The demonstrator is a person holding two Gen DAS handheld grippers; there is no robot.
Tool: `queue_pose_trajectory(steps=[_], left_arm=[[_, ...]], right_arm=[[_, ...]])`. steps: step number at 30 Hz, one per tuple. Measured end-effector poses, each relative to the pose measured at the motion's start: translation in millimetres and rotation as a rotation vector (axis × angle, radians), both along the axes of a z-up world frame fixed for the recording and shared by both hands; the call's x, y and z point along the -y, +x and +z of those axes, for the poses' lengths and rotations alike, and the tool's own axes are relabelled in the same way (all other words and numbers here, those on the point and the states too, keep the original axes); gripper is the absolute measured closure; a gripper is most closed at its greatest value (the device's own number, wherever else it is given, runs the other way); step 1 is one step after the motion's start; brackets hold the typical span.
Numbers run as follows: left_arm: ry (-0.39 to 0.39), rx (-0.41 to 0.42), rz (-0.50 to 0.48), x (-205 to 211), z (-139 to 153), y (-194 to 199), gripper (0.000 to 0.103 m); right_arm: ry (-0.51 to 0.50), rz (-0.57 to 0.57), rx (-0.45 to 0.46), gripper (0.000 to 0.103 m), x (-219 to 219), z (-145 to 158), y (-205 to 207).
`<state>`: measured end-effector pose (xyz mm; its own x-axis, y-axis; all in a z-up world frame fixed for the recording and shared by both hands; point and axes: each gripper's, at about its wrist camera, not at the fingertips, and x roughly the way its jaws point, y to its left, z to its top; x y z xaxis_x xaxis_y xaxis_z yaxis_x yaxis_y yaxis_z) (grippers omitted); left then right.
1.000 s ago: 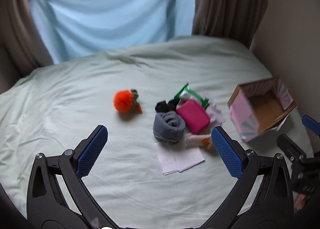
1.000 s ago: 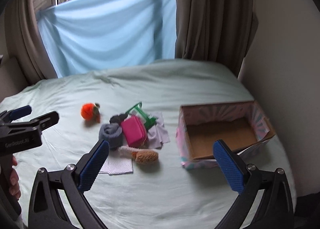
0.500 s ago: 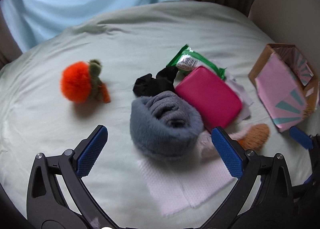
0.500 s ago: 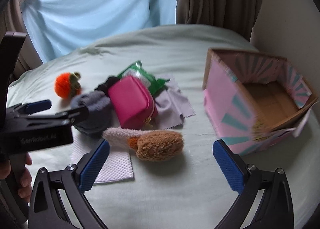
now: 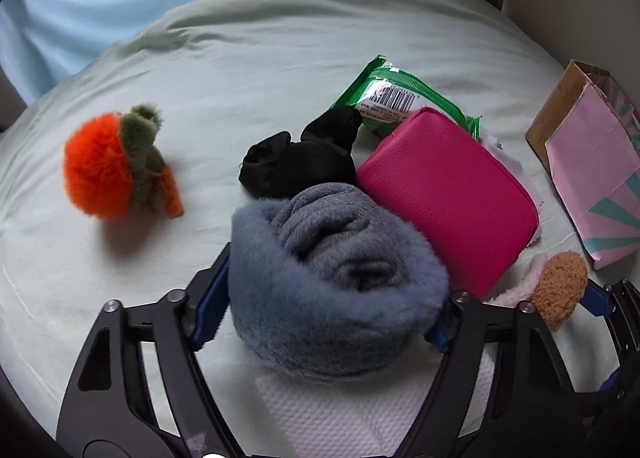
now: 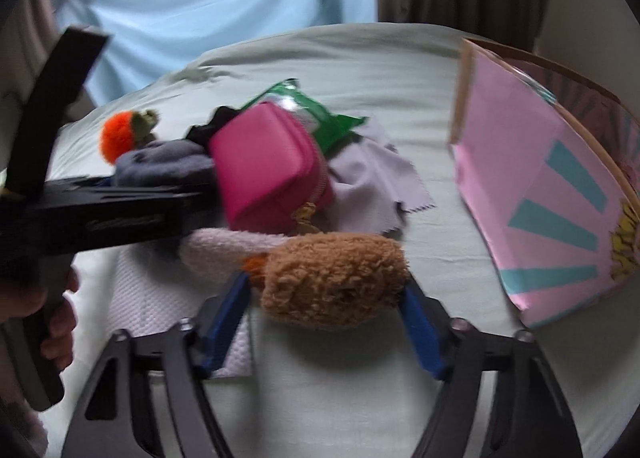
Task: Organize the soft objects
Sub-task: 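Grasp the grey rolled sock with the left tool while the right tool grasps the tan plush toy, then carry the sock and plush toy into the box and open both tools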
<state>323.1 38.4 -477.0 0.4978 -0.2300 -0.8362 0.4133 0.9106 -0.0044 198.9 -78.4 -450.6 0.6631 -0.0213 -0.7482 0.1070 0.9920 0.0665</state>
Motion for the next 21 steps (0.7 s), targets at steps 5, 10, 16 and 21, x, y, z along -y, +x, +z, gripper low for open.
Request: queue_pose_trajectory(steps=[5, 10, 16, 21], left_arm=[[-0.002, 0.007, 0.010, 0.9, 2.8, -0.6, 0.043], [-0.004, 0.017, 0.017, -1.8, 8.0, -6.4, 0.049], [-0.004, 0.051, 0.018, -3.2, 24.2, -17.4, 0.051], [-0.007, 0.080, 0.032, -7.2, 53.1, -28.1, 0.051]], right_arm=[[0.013, 0.025, 0.010, 0.054, 1.3, 0.9, -0.9], [0.022, 0.028, 0.013, 0.060, 3.6, 4.3, -2.7], [0.024, 0.022, 0.029, 0.063, 6.2, 17.5, -6.5], [0.024, 0.012, 0.051, 0.063, 10.9, 41.4, -14.3]])
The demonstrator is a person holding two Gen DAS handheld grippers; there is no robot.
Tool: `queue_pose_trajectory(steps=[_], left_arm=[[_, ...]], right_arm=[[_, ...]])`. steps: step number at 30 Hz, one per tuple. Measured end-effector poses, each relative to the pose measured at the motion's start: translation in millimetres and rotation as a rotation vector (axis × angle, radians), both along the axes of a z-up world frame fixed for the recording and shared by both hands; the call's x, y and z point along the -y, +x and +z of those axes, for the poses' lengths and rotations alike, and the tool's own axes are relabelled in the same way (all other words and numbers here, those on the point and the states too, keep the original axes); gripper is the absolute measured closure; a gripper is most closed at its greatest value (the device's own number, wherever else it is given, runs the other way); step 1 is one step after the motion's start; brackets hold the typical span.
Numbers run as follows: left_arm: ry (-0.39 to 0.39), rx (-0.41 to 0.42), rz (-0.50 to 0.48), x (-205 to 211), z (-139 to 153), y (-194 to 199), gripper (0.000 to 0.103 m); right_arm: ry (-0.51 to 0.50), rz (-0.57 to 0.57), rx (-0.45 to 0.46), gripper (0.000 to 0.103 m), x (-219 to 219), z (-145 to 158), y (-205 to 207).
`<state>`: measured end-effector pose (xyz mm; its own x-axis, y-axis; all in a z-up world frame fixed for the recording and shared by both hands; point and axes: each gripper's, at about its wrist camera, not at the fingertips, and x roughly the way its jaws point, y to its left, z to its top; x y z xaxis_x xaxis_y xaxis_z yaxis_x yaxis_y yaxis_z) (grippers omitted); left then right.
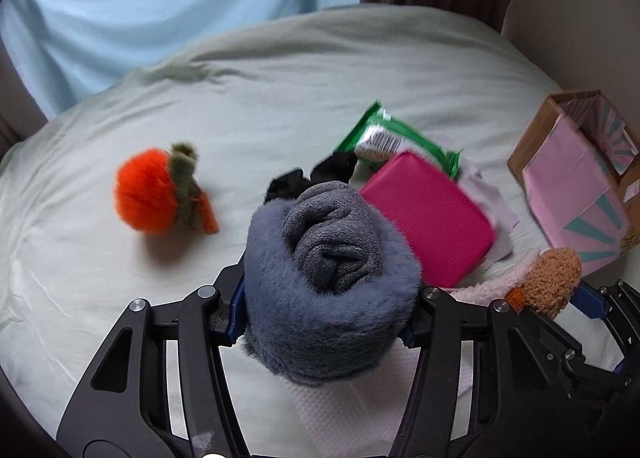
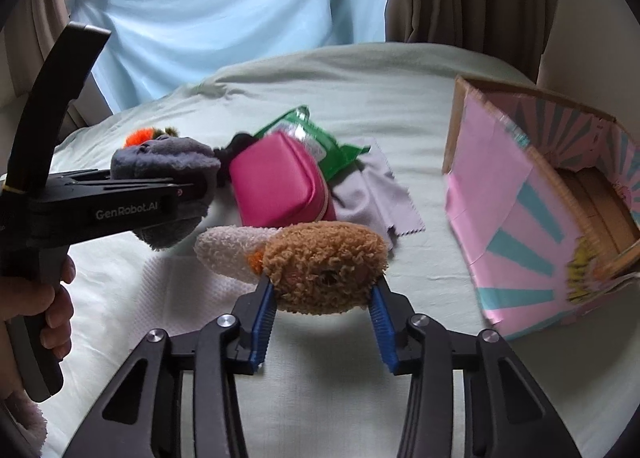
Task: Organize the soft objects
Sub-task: 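Carry the sock and plush toy into the box and open both tools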
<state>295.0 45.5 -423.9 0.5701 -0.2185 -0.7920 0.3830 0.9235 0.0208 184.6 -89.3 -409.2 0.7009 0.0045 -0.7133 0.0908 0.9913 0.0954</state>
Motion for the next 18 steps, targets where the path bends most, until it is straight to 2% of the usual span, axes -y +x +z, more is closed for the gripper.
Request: queue_pose_trajectory(steps=[9, 18], left_arm=[[0.003, 0.050, 0.040, 1.5, 86.3, -32.1, 0.051], [-0.054, 0.084, 0.097, 44.3, 186.6, -70.4, 0.051]], right_arm=[[0.005, -0.017, 0.058, 0.063, 16.0, 76.1, -18.4], [0.001, -0.026, 0.116, 0.063, 61.2, 178.9, -43.9]])
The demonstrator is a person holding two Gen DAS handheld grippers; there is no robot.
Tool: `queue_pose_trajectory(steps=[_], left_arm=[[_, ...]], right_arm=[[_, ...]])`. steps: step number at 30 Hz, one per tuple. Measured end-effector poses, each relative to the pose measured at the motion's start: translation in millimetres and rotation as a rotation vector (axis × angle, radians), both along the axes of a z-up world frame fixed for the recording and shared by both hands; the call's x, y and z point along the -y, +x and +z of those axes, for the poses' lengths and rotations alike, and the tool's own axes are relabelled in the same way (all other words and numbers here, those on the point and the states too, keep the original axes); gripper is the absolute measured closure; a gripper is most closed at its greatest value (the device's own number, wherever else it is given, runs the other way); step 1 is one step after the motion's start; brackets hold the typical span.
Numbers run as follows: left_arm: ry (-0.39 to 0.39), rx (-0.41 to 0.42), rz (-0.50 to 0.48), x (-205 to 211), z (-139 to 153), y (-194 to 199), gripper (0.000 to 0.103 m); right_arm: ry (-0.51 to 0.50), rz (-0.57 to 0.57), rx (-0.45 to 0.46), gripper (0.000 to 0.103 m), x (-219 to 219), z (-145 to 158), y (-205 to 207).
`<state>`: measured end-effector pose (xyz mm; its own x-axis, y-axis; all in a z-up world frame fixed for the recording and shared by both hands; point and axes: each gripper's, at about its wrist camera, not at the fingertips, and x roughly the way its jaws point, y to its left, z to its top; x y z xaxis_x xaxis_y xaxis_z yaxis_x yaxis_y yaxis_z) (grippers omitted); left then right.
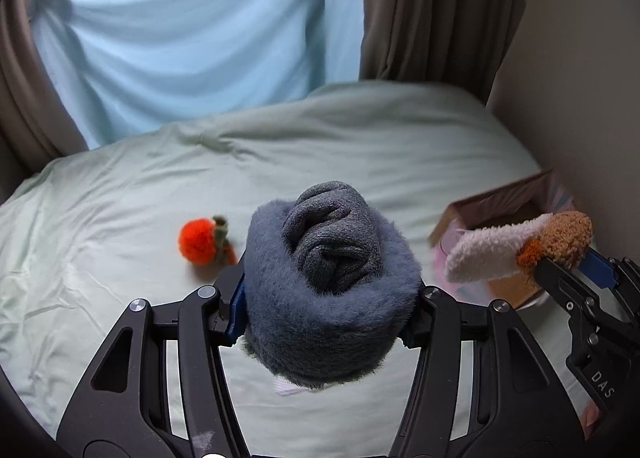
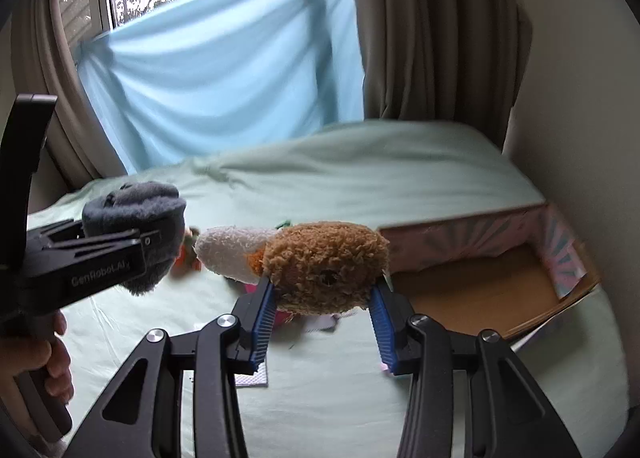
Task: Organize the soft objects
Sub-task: 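Carry the sock and plush toy into the box and open both tools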
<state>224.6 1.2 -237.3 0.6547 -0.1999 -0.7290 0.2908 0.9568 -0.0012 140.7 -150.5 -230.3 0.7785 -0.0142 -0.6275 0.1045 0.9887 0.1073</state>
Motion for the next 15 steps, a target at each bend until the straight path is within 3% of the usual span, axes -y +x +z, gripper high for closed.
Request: queue_pose_trajectory(steps=[7, 15], left_arm=[[-0.033, 0.007, 0.032, 64.7, 50.8, -25.8, 0.051], [-0.072, -0.051, 0.079, 149.5, 54.3, -42.8, 0.051]], right_arm=[[-0.017, -0.002, 0.007, 0.063, 62.3, 56.3, -18.6], [-0.072, 0.022, -0.058, 0.063, 155.8, 79.9, -23.4]])
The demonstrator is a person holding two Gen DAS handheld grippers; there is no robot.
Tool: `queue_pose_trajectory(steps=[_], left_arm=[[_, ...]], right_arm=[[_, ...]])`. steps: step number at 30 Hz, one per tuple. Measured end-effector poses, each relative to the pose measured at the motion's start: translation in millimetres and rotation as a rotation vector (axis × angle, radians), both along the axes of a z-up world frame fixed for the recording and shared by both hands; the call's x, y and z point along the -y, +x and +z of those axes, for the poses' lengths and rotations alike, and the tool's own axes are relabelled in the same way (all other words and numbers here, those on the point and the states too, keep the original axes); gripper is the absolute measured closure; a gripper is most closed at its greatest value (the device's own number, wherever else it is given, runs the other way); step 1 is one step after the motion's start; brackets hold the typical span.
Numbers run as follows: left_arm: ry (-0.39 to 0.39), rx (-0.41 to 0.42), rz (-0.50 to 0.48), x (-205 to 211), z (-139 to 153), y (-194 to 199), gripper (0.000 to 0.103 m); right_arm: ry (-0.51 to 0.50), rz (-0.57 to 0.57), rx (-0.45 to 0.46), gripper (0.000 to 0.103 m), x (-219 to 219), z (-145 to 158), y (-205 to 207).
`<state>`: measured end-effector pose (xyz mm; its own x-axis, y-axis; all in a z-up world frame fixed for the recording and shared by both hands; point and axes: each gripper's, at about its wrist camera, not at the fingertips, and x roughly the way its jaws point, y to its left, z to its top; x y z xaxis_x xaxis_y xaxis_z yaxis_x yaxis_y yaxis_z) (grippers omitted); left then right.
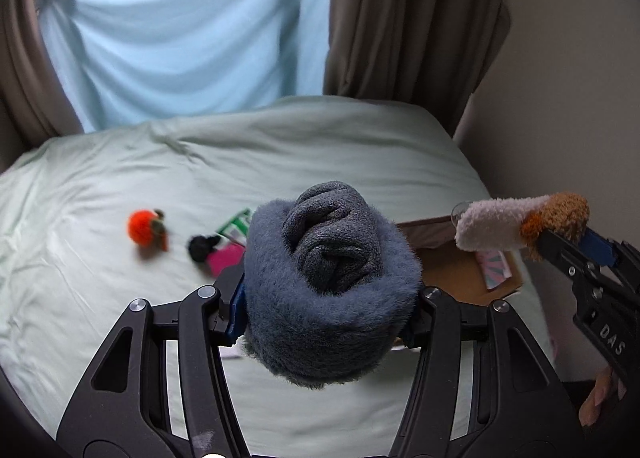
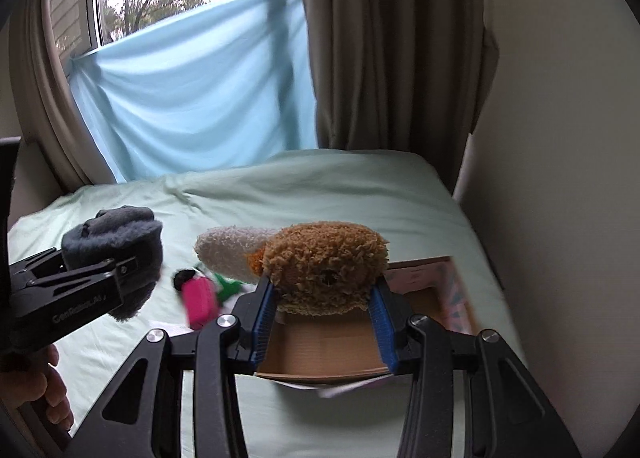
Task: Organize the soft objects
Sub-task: 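Carry the sock and plush toy into the box and open both tools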
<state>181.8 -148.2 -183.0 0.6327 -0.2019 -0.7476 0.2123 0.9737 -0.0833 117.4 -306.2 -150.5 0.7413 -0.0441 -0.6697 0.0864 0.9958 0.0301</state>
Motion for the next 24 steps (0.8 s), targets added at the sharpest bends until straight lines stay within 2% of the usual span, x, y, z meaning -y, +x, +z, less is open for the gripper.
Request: queue_pose_trajectory(steps=[5, 9, 18, 24], left_arm=[[0.008, -0.076, -0.015, 49.9, -27.3, 8.4, 0.051], [0.027, -0.139, -0.035, 83.3, -55.9, 20.7, 0.051], [0.080, -0.296, -0.040, 130.9, -133.5, 68.5, 0.051], [0.114, -0.432, -0.040, 152.0, -189.1, 94.0, 0.051]], right_arm=[[-0.006, 0.004, -0.086, 0.063, 47.8, -14.7, 14.7], [0.015, 0.005, -0.173, 0.063, 75.8, -38.5, 38.2], [0.091, 0.033, -0.380, 0.063, 110.0, -114.6, 102.2], [0.188, 0.023, -0.521, 0.063, 125.6, -168.4, 137.9]])
